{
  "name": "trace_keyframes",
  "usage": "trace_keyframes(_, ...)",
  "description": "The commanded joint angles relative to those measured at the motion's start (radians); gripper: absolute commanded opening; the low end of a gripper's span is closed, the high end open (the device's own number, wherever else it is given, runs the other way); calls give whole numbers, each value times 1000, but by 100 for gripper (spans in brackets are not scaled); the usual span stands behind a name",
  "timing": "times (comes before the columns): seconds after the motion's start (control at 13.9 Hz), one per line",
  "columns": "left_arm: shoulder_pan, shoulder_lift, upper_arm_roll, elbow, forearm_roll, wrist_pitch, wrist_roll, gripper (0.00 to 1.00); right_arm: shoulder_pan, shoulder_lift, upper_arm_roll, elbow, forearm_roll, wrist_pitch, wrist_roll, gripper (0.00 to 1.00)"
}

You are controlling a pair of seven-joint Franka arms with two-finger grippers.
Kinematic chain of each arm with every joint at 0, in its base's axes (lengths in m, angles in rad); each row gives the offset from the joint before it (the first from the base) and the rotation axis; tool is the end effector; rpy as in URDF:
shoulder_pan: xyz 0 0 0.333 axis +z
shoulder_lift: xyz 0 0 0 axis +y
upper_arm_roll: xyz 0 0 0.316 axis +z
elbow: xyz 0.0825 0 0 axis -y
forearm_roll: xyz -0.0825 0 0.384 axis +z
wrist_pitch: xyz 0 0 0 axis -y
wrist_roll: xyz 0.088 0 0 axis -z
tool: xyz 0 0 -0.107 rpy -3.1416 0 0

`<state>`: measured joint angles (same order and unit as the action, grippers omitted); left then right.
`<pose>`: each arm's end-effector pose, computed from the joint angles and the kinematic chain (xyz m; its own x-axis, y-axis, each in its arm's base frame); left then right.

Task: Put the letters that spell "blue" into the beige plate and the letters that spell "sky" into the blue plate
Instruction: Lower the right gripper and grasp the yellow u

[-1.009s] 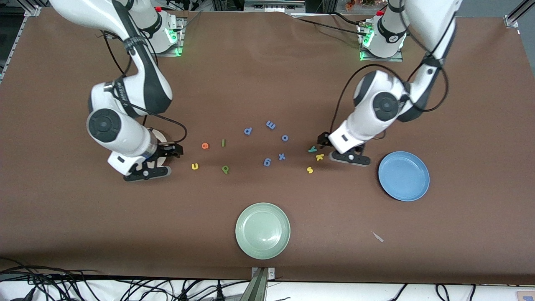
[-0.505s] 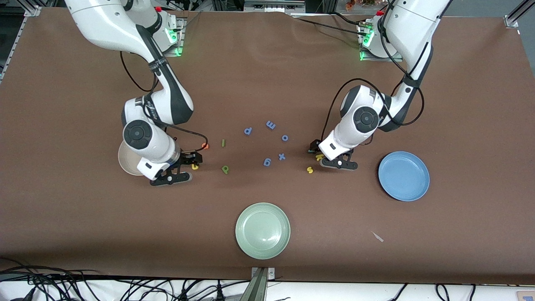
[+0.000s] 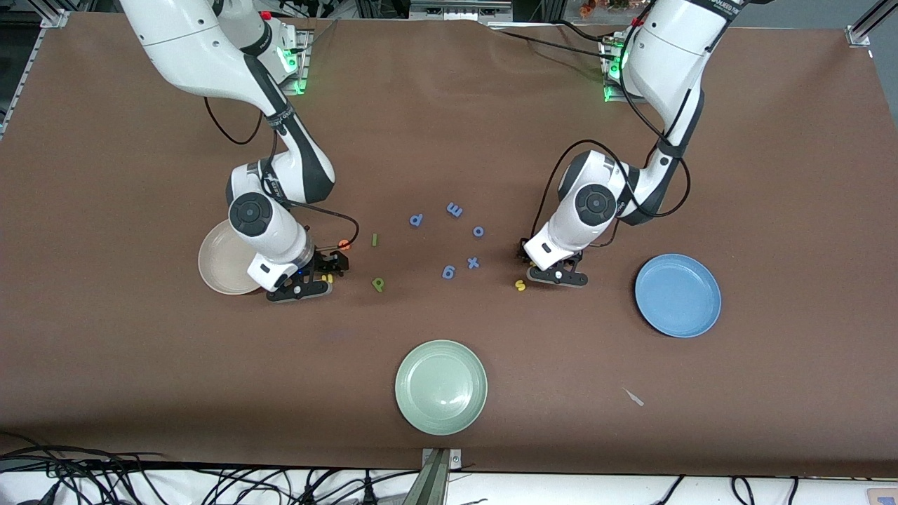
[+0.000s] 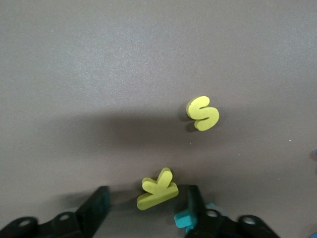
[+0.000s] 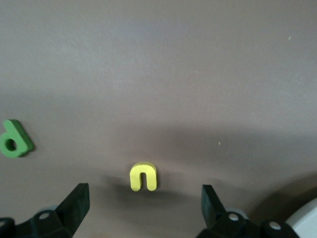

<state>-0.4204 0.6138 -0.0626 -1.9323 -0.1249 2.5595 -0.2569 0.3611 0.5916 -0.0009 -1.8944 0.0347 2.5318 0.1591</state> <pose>0.5528 -0.2866 0.1669 0.9936 -0.1113 -0.0202 -0.1086 -0.9886 0.1040 0.5962 0.2242 0.1923 0.9843 0.1717 0.0417 0.1729 -0.9846 -0.0276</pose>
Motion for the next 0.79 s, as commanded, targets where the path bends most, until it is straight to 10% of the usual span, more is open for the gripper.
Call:
trace_keyframes(0.0, -26, 23, 18, 19, -15, 4, -1, 54, 7, 11, -1, -14, 17, 24, 8, 99)
trace_keyframes(0.5, -31, 14, 38, 15, 80, 7, 10, 11, 12, 31, 6, -2, 19, 38, 14, 81)
trace_keyframes(0.65, -23, 8, 38, 18, 80, 5, 7, 29, 9, 31, 6, 0, 19, 38, 14, 64)
trace_keyframes(0.72, -20, -5, 38, 25, 73, 5, 5, 59, 9, 31, 6, 0, 21, 38, 14, 57)
